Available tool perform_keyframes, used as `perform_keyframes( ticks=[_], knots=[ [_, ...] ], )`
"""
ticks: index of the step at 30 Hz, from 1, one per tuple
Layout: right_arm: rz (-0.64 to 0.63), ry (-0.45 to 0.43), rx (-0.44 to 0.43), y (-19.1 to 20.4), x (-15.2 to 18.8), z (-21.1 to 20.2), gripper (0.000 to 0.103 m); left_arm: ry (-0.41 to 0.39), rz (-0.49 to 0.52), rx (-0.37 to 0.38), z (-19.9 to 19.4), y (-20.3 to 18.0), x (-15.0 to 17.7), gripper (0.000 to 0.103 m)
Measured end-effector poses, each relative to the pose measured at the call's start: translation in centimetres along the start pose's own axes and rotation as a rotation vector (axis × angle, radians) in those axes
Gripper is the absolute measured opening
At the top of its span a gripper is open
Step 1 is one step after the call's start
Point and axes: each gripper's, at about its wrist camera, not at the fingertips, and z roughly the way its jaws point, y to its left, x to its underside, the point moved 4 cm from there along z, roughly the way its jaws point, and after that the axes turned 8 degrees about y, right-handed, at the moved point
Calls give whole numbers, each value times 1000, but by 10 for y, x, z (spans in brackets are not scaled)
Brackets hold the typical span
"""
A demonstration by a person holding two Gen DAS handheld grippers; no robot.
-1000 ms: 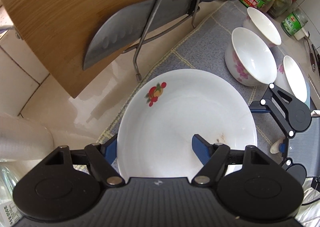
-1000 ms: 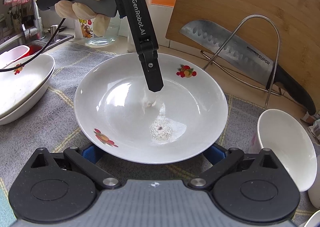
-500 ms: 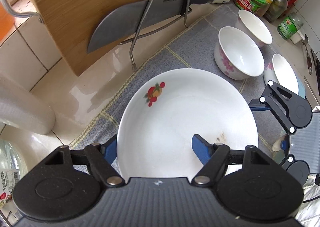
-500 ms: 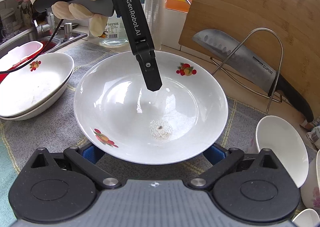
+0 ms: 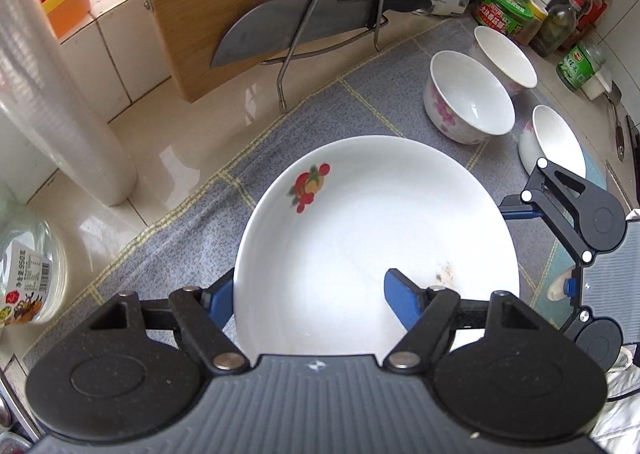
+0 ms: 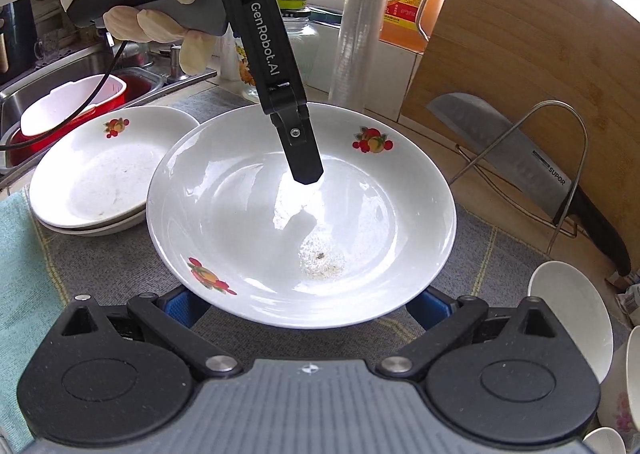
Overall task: Organize plates and bowls
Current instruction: 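Carry the plate with the left tool over to the plate stack by the sink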
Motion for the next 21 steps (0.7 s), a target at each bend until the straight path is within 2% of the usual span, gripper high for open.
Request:
perform_keyframes(
  ticks=[21],
  knots=[
    [-134, -33, -87, 49, -18, -16, 103, -61, -160, -42, -37, 11, 74, 75]
  ],
)
